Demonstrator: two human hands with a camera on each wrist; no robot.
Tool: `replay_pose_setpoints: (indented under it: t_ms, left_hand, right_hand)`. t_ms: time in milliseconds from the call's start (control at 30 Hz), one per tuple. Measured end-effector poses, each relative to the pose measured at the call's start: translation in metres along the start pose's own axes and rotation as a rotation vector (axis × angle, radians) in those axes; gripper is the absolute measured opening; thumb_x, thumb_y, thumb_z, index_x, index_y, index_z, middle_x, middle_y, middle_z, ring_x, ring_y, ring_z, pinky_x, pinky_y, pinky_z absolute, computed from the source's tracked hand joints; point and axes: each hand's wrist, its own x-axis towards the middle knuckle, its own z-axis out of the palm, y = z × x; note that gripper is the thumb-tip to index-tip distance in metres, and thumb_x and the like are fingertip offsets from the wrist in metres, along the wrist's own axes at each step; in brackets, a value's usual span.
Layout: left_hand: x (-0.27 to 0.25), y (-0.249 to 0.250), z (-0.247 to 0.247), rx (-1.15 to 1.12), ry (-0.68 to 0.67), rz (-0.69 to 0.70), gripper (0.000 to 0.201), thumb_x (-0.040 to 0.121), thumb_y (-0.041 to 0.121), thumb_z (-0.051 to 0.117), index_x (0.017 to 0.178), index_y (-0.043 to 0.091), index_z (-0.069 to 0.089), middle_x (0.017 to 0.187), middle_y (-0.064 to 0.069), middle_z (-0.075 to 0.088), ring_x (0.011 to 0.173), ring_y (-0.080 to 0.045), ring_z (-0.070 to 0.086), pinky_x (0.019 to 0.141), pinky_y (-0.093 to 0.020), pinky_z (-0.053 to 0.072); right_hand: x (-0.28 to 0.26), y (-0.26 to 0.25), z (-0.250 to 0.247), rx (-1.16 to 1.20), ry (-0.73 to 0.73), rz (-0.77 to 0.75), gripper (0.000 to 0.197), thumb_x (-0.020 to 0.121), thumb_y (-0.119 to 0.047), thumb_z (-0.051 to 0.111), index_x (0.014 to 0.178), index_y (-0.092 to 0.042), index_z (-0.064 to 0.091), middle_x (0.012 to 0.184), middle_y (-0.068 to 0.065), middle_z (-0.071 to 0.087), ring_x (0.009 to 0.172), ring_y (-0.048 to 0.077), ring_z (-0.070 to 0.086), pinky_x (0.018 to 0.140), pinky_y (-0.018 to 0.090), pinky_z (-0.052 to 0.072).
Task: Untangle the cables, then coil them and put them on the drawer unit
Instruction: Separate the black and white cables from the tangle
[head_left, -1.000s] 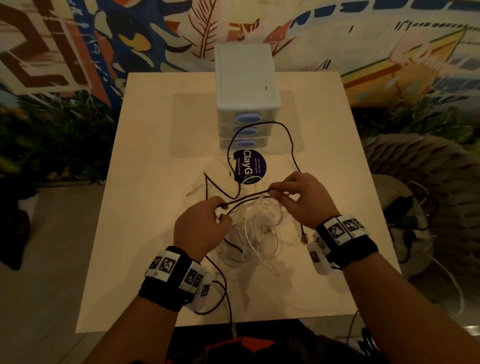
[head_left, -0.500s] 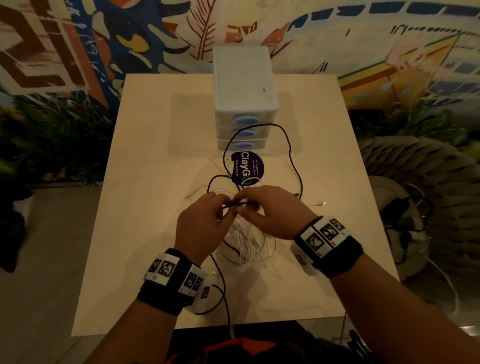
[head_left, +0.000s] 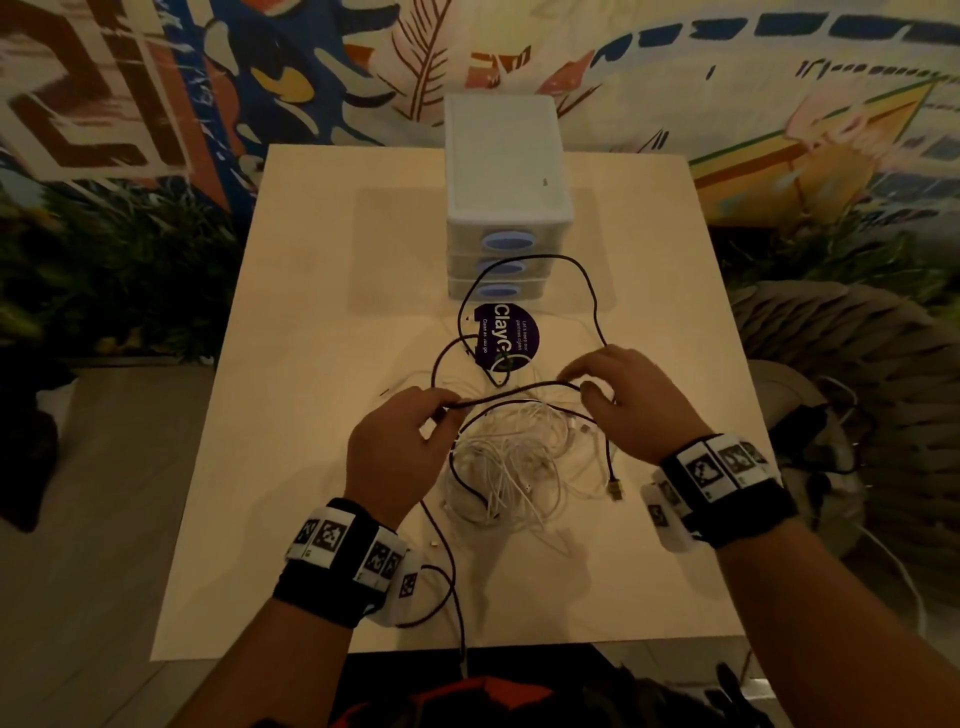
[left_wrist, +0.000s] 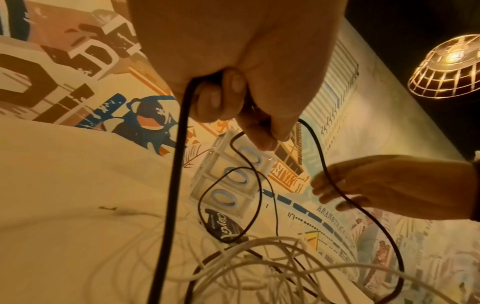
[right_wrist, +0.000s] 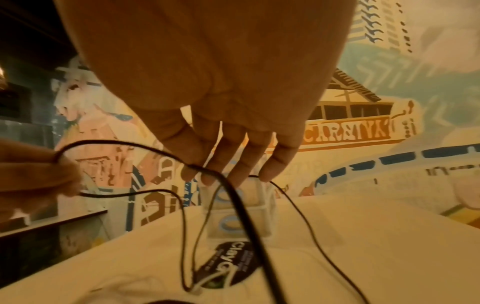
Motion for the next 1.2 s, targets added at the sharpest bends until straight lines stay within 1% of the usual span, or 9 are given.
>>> replay_pose_setpoints:
  t_ms: [100,200,300,600,733,833,933,1033,1200]
  left_hand:
    - [0.002,0.010,0.002,0.049,0.013,0.068,0.015,0.094,0.037,0.068,0.100,0.026,0.077,0.081,0.011,0.069,0.075,-0.008,0.064,0.064,-0.032,0.053]
    - [0.003,0.017,0.003,0.072,-0.004,0.120,0.024,0.095,0.042,0.060,0.101,0.026,0.076,0.081,0.011,0.070,0.074,-0.007,0.063,0.062,-0.029,0.051]
    - [0.005,0.018,0.001,0.069,-0.013,0.093,0.023,0.093,0.048,0.060,0.099,0.031,0.073,0.079,0.013,0.066,0.071,-0.004,0.060,0.060,-0.022,0.046]
    - [0.007,-0.006,0.004,0.151,0.007,-0.079,0.005,0.097,0.035,0.065,0.100,0.035,0.069,0.080,0.015,0.061,0.061,-0.002,0.050,0.054,-0.018,0.035]
    - [0.010,-0.008,0.003,0.076,0.079,-0.130,0.013,0.102,0.035,0.055,0.109,0.031,0.066,0.085,0.015,0.066,0.069,-0.005,0.056,0.060,-0.022,0.042]
    - [0.013,-0.005,-0.002,-0.061,0.186,-0.139,0.017,0.104,0.033,0.047,0.111,0.029,0.063,0.091,0.013,0.072,0.075,-0.008,0.063,0.064,-0.022,0.045]
    - [0.015,-0.001,-0.008,-0.111,0.276,-0.132,0.020,0.105,0.035,0.045,0.111,0.027,0.063,0.098,0.011,0.073,0.083,-0.012,0.067,0.070,-0.027,0.050]
    - [0.016,-0.002,-0.011,-0.127,0.328,-0.134,0.018,0.107,0.033,0.046,0.111,0.026,0.062,0.096,0.012,0.072,0.072,-0.004,0.061,0.066,-0.021,0.045]
    - [0.016,0.005,-0.013,-0.184,0.360,-0.185,0.021,0.108,0.030,0.044,0.113,0.022,0.064,0.087,0.013,0.072,0.056,0.002,0.055,0.053,-0.009,0.036]
  right_hand:
    - [-0.005,-0.036,0.000,0.043,-0.041,-0.147,0.039,0.088,-0.028,0.045,0.119,-0.032,0.068,0.113,-0.009,0.067,0.106,0.013,0.058,0.093,0.036,0.044]
    - [-0.004,-0.071,0.004,0.007,-0.108,-0.228,0.031,0.094,-0.050,0.048,0.111,-0.032,0.066,0.084,-0.019,0.059,0.077,-0.001,0.053,0.070,0.023,0.038]
    - [-0.001,-0.075,0.002,-0.019,-0.034,-0.236,0.031,0.095,-0.060,0.053,0.099,-0.032,0.065,0.082,-0.019,0.056,0.071,-0.002,0.046,0.063,0.012,0.030]
    - [-0.008,-0.036,-0.044,0.103,0.345,-0.250,0.035,0.091,-0.050,0.064,0.072,-0.020,0.060,0.065,-0.014,0.043,0.065,0.001,0.042,0.064,0.029,0.032]
    - [-0.006,-0.023,-0.064,0.118,0.297,-0.224,0.032,0.084,-0.044,0.079,0.080,-0.020,0.057,0.071,-0.014,0.043,0.068,0.012,0.045,0.065,0.028,0.038]
    - [0.001,0.002,-0.059,0.077,0.270,-0.101,0.023,0.087,-0.017,0.075,0.094,-0.027,0.056,0.076,-0.012,0.047,0.069,0.010,0.049,0.066,0.033,0.046]
    - [0.003,0.031,-0.048,0.029,0.292,0.038,0.027,0.088,-0.013,0.069,0.098,-0.035,0.057,0.078,-0.011,0.048,0.072,0.004,0.050,0.066,0.022,0.040]
    - [-0.001,0.052,-0.034,-0.022,0.215,0.290,0.013,0.090,-0.039,0.069,0.097,-0.035,0.058,0.090,0.001,0.057,0.074,0.010,0.054,0.071,0.028,0.040]
    - [-0.015,0.062,-0.018,-0.034,-0.215,0.775,0.085,0.087,-0.085,0.028,0.081,-0.015,0.074,0.080,0.007,0.072,0.070,0.025,0.069,0.073,0.036,0.055]
